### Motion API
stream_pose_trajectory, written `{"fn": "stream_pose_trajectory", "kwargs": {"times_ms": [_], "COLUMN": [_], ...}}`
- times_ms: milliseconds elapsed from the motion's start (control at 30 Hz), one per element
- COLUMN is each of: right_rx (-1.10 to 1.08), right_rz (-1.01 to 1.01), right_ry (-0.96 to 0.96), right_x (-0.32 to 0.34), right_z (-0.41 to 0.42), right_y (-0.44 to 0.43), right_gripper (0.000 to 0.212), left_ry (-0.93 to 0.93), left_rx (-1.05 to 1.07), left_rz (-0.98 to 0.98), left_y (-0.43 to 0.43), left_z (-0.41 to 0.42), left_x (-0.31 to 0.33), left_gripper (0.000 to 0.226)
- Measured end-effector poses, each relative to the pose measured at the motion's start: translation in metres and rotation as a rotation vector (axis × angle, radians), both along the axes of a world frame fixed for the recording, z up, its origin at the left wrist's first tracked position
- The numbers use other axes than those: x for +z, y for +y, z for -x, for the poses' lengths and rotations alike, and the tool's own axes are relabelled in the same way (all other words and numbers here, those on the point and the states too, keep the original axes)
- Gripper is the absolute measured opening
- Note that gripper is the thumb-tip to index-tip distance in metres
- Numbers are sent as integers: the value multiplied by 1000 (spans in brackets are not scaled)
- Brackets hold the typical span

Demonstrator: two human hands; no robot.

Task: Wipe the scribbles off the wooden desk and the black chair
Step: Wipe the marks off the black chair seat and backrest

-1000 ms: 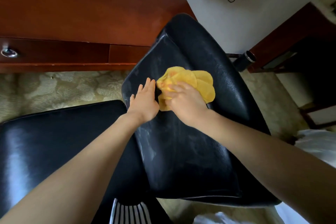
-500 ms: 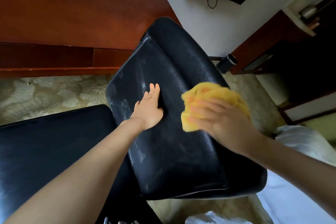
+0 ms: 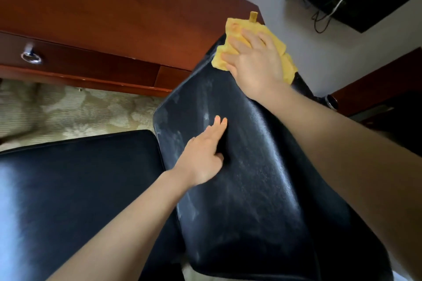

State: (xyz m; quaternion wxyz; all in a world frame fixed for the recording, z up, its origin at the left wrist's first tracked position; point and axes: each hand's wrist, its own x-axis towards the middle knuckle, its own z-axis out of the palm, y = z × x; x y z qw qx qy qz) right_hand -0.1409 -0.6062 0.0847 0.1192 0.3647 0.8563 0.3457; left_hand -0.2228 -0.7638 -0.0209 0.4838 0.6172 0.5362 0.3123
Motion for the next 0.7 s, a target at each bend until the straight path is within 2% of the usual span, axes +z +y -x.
{"fn": "stream_pose_trajectory", "kwargs": {"times_ms": [100,233,367,533,700], "right_rx": [-130,-167,-127,-14,36], "right_rz": [53,86,176,345,397], "right_ry": [88,54,-64,-268,-292], "right_x": [-20,-45,-67,-105,-115], "right_z": [32,55,58,23,-33], "right_y": [11,5,-15,-81,-140], "right_gripper": [27,32,34,43,46], "left_ry": [-38,-93,-23,-15,5], "left_rx": [62,158,277,411,365], "left_rz": [-23,-45,27,119,156], "left_y": [-3,-12,-24,-35,-41], "left_z": [2,7,18,33,35], "left_x": [-3,-13,-26,-25,-23], "left_gripper": [82,81,74,65,70]}}
